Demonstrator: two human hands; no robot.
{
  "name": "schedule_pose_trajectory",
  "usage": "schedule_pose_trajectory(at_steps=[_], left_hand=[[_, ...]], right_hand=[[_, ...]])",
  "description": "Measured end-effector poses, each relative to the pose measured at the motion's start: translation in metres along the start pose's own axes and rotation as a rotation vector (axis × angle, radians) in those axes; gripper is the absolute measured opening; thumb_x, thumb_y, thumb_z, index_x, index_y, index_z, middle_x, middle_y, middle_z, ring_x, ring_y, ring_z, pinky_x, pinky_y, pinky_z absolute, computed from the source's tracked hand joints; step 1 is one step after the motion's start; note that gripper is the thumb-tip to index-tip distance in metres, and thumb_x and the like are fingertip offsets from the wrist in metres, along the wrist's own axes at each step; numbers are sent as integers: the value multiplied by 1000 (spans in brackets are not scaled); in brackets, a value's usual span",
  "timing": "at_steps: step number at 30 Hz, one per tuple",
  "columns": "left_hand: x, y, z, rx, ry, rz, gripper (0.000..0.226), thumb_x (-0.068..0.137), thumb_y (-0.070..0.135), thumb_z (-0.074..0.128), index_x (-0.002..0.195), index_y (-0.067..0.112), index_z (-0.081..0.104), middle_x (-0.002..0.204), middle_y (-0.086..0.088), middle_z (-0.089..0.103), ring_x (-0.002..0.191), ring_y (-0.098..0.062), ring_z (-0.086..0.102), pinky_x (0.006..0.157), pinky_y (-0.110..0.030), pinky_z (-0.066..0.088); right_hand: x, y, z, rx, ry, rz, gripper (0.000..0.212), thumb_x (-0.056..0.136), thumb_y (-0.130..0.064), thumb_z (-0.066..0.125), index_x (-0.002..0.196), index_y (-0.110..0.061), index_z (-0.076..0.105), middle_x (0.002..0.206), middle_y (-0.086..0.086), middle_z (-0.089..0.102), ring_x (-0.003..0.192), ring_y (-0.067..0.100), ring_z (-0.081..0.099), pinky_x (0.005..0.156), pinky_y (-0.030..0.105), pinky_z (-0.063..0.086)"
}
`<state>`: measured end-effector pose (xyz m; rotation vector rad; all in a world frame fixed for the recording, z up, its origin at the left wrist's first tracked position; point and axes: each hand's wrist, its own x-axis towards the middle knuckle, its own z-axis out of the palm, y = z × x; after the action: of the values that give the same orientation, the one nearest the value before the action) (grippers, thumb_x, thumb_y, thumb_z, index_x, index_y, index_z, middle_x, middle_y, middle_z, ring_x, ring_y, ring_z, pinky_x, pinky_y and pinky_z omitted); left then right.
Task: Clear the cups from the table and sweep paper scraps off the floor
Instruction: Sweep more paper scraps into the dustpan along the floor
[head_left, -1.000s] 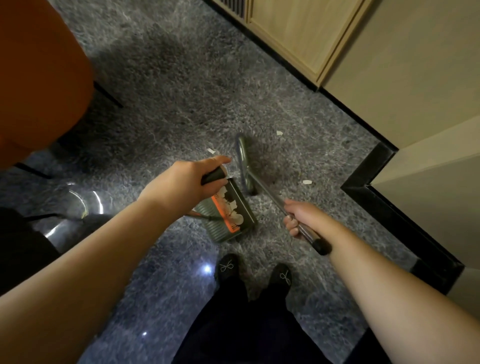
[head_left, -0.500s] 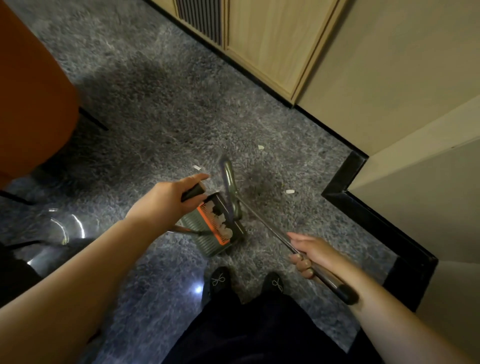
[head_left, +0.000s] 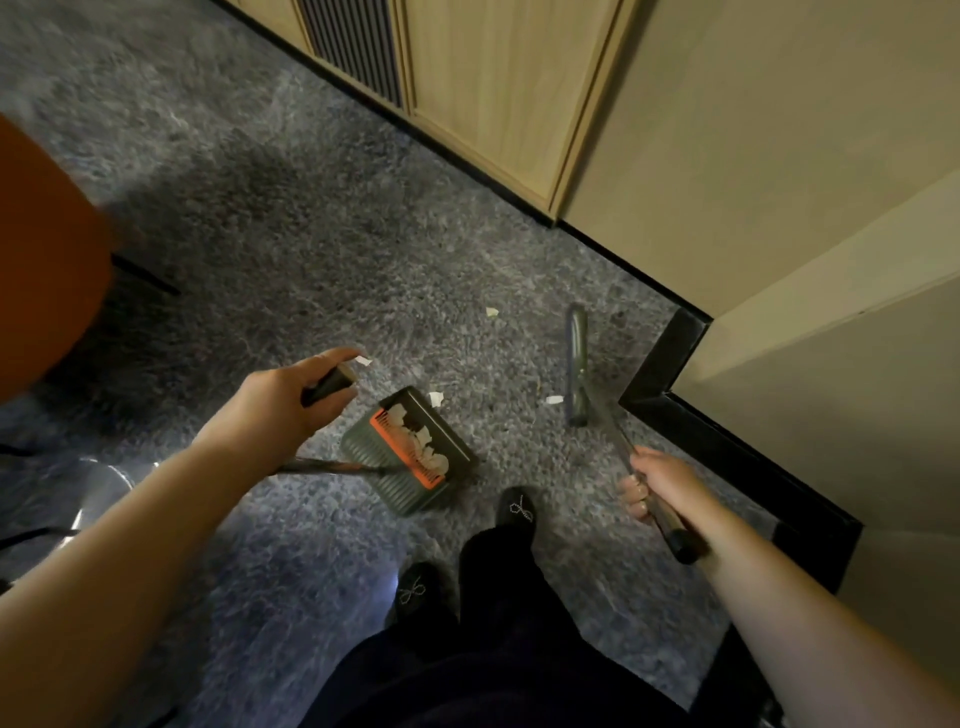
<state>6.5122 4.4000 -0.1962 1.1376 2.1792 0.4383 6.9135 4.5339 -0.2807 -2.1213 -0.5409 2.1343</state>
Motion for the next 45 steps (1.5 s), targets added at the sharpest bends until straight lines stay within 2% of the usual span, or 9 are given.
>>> schedule_pose_trajectory(at_steps=[8,10,13,21,27,31,35,38,45], left_hand=[[51,46,-2,50,17,-35,48,89,42,66,132,53,49,88,13,63,62,3,57,59,-22,47],[58,51,-4,47,32,-35,47,89,41,67,132,53,50,87,15,64,58,2,58,53,-16,44],[64,55,-5,49,25,-44,50,89,40,67,134,52,49,86,23,59,71,8,56,61,-10,41],[75,55,-16,-46,78,-137,47,89,40,66,130,55,50,86,13,63,67,-19,65,59,-37,58],[104,46,-29,-81,118,-117,46,90,35,67,131,51,53,81,21,60,57,0,56,50,-20,43],[124,45,-50,-89,117,-88,45,92,35,64,133,49,52,86,21,59,63,-4,59,53,-17,43],[133,42,-78,-104,89,-75,43,93,35,63,132,51,51,90,17,62,59,-16,62,47,-31,52],[131,32,-100,-122,127,-60,44,92,32,65,131,48,53,87,20,61,55,-8,58,46,-18,44],[121,10,-115,-122,149,-109,46,91,29,67,132,45,55,82,5,68,49,-11,57,43,-21,46]], right_hand=[[36,-46,-18,-17,78,95,24,103,-14,31,122,-16,45,46,6,40,26,13,36,33,16,31],[41,-56,-12,-9,51,136,25,104,-15,29,124,-16,43,40,4,39,26,13,35,32,16,30],[45,-64,7,-40,13,122,35,104,-13,28,136,-25,37,38,3,36,27,12,33,32,16,29],[49,-91,76,-142,-92,51,47,104,-9,27,148,-24,29,49,5,32,28,10,33,31,14,29],[54,-113,122,-140,-142,44,40,103,-7,25,141,-17,35,45,2,31,28,9,32,33,13,28],[54,-135,134,-75,-181,93,42,104,-10,26,144,-21,30,54,3,29,28,7,31,31,13,27],[42,-148,143,-104,-215,50,44,105,-12,28,147,-24,28,54,4,35,31,7,33,31,15,28],[36,-151,152,-128,-205,7,46,105,-13,29,149,-25,25,57,7,37,31,8,34,32,15,28],[43,-169,164,-227,-99,-111,45,104,-9,27,146,-24,31,59,7,34,29,10,32,34,14,28]])
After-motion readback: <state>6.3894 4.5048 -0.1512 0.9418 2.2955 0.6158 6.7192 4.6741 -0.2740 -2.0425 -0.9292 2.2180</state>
